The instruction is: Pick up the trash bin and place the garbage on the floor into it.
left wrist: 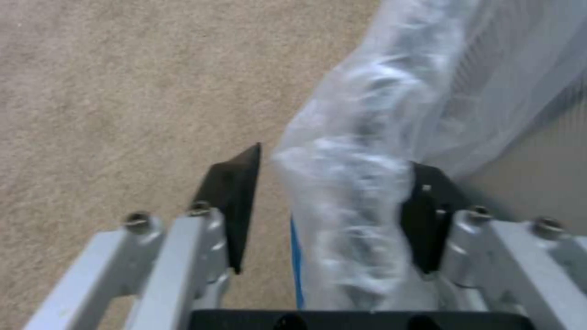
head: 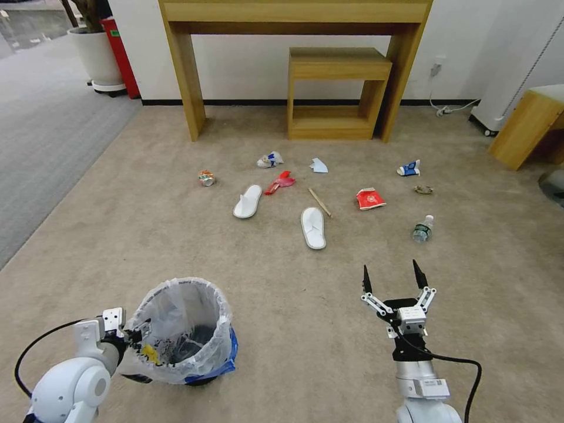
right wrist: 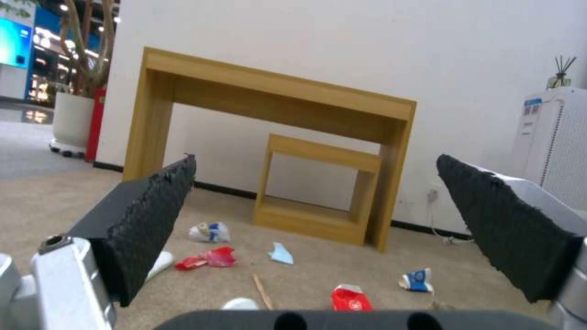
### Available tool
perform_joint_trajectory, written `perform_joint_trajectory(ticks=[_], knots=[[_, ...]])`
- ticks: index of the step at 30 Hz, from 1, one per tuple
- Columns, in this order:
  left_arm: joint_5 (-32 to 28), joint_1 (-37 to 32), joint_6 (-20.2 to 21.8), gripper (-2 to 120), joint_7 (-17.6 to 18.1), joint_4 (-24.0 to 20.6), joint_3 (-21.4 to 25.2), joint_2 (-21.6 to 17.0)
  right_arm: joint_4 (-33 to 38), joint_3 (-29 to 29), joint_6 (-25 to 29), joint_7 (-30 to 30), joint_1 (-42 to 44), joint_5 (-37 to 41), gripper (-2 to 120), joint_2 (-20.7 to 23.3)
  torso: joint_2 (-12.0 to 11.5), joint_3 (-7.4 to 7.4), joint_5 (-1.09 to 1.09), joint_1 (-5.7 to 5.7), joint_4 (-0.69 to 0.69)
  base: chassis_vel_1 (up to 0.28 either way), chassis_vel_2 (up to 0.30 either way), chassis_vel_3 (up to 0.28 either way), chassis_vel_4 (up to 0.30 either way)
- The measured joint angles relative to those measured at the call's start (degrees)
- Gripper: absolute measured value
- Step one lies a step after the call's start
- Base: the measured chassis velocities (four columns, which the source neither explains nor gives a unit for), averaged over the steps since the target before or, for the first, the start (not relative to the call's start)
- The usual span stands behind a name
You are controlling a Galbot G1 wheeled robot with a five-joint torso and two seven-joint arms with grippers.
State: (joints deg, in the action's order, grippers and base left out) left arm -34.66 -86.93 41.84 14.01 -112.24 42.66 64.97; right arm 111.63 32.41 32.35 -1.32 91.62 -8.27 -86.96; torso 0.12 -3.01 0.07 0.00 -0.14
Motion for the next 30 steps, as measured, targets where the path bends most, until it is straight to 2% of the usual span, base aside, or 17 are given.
perform_joint_trajectory(ticks=[1, 3, 6, 13, 20, 24, 27, 28, 30], knots=[[0.3, 0.0, 0.0, 42, 0.0, 0.3, 0.0, 0.0, -0.1, 0.0, 0.0, 0.0, -0.1, 0.0, 100, 0.0, 0.0, 0.00, 0.00, 0.00, 0.00, 0.000, 0.000, 0.000, 0.000], [0.5, -0.1, 0.0, 38, -0.1, 0.4, 0.1, -0.1, -0.1, 0.0, 0.1, 0.0, -0.1, 0.0, 100, 0.0, 0.0, 0.00, -0.01, 0.00, 0.00, 0.000, 0.000, 0.000, 0.000], [0.7, -0.5, 0.1, 25, -0.5, 0.4, 0.3, -0.4, -0.4, -0.1, 0.1, 0.0, -0.3, 0.0, 100, 0.0, 0.0, 0.00, -0.03, 0.00, 0.00, 0.000, 0.000, 0.000, 0.000], [0.6, -1.7, 0.2, 9, -0.7, -0.6, 1.3, -0.4, -0.8, -0.4, 0.2, -0.2, -0.7, 0.0, 100, 0.1, 0.0, 0.00, -0.04, 0.00, -0.01, 0.000, 0.000, 0.000, 0.000], [-1.0, -2.7, 0.2, 5, 0.6, -2.6, 3.0, 2.0, -1.0, -0.6, 0.1, -0.9, -1.0, 0.3, 100, 0.2, 0.0, 0.00, -0.04, 0.00, 0.00, 0.000, 0.000, 0.000, 0.000], [-4.7, -2.8, 0.5, 1, 3.4, -5.1, 4.0, 4.9, -1.1, -0.5, 0.1, -1.4, -1.0, 0.7, 100, 0.5, 0.0, -0.01, -0.04, 0.00, 0.01, 0.000, 0.000, 0.000, 0.000], [-9.0, -2.9, 0.5, 1, 6.7, -8.6, 5.0, 8.3, -1.0, -0.3, 0.0, -1.8, -1.0, 2.1, 100, 0.7, 0.0, -0.01, -0.03, 0.00, 0.01, 0.000, 0.000, 0.000, 0.000], [-9.0, -2.9, 0.5, 1, 6.7, -8.6, 5.0, 8.3, -1.0, -0.3, 0.0, -1.8, -1.0, 2.1, 100, 0.7, 0.0, -0.01, -0.03, 0.00, 0.01, 0.000, 0.000, 0.000, 0.000], [-11.5, -2.9, 0.5, 1, 8.5, -12.1, 5.9, 11.3, -0.8, 0.2, -0.4, -1.8, -1.3, 3.2, 100, 0.9, 0.0, 0.00, -0.02, 0.00, 0.00, 0.000, 0.000, 0.000, 0.000]])
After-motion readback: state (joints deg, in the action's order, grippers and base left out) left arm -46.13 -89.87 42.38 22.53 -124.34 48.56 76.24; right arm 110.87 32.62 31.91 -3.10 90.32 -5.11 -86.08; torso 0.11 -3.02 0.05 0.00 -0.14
